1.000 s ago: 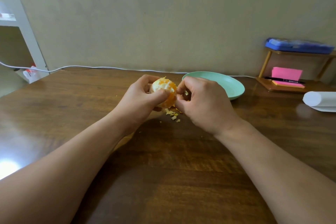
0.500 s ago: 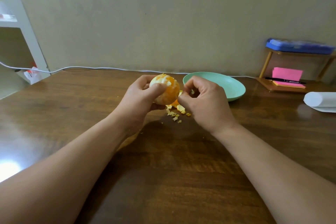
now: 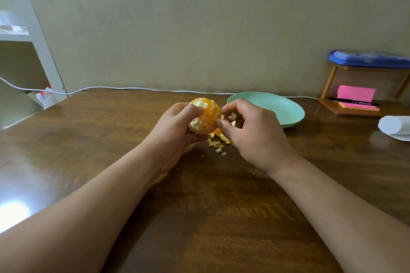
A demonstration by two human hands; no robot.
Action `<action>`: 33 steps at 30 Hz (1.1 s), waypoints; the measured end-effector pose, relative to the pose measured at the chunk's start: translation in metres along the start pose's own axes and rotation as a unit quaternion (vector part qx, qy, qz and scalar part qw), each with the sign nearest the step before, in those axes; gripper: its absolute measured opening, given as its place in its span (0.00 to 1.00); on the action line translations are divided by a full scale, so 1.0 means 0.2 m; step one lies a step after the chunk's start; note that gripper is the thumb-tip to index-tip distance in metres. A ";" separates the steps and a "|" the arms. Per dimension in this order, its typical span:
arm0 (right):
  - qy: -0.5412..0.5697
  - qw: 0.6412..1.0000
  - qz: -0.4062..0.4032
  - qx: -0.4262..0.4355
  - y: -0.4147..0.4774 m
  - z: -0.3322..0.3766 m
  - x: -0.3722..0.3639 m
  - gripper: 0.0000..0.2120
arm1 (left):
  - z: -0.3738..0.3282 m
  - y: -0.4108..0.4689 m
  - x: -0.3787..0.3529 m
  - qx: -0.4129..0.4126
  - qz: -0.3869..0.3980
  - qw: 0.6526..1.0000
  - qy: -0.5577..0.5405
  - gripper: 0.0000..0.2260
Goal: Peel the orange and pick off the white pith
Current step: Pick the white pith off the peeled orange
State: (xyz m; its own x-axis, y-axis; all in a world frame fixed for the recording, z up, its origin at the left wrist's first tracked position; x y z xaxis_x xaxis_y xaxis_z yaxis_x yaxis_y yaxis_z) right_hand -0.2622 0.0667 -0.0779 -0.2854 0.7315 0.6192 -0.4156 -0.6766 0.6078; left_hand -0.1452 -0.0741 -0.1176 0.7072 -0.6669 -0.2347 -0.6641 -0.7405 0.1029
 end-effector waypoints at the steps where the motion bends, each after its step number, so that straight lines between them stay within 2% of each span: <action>1: -0.019 1.000 -0.003 0.015 0.00 0.00 0.00 0.09 | 0.00 0.00 0.00 -0.001 0.001 1.000 0.014 0.16; 8: -0.136 0.986 0.000 0.094 0.02 0.05 -0.02 0.07 | -0.02 -0.02 0.00 -0.029 -0.003 0.995 0.098 0.16; 15: -0.145 0.984 -0.012 0.099 0.03 0.06 -0.03 0.11 | -0.01 -0.03 0.00 -0.032 0.008 0.993 0.113 0.16; 19: -0.096 0.994 -0.023 0.054 0.04 0.01 0.00 0.09 | 0.01 -0.02 -0.02 -0.006 0.013 0.998 0.057 0.21; 22: -0.061 0.998 -0.024 0.012 0.05 -0.06 0.03 0.08 | 0.03 -0.01 -0.03 0.048 0.023 0.998 -0.019 0.18; 25: -0.064 0.998 0.027 -0.001 0.05 -0.11 0.01 0.08 | 0.05 -0.02 -0.05 0.117 0.041 0.986 -0.115 0.27; 29: -0.096 0.992 0.085 0.001 0.03 -0.07 -0.07 0.10 | 0.04 -0.04 -0.03 0.164 0.044 0.962 -0.212 0.28; 33: -0.129 0.985 0.113 -0.007 0.03 -0.06 -0.10 0.13 | 0.03 -0.04 -0.03 0.160 0.055 0.953 -0.251 0.28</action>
State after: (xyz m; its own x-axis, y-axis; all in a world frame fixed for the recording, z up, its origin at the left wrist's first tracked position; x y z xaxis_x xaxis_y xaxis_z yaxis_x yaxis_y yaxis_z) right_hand -0.2692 0.0501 -0.0923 -0.1438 0.5159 0.8445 -0.3791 -0.8170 0.4346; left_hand -0.1462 -0.0630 -0.1226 0.4775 -0.5563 -0.6801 -0.8243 -0.5517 -0.1275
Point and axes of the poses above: each hand's wrist, its own y-axis towards the middle knuckle, its own x-axis out of the back of the hand, z = x × y, the point moved 6 cm from there along y, towards the middle knuckle, and after that the axes turned 4 degrees about -x, right-handed, at the moved point
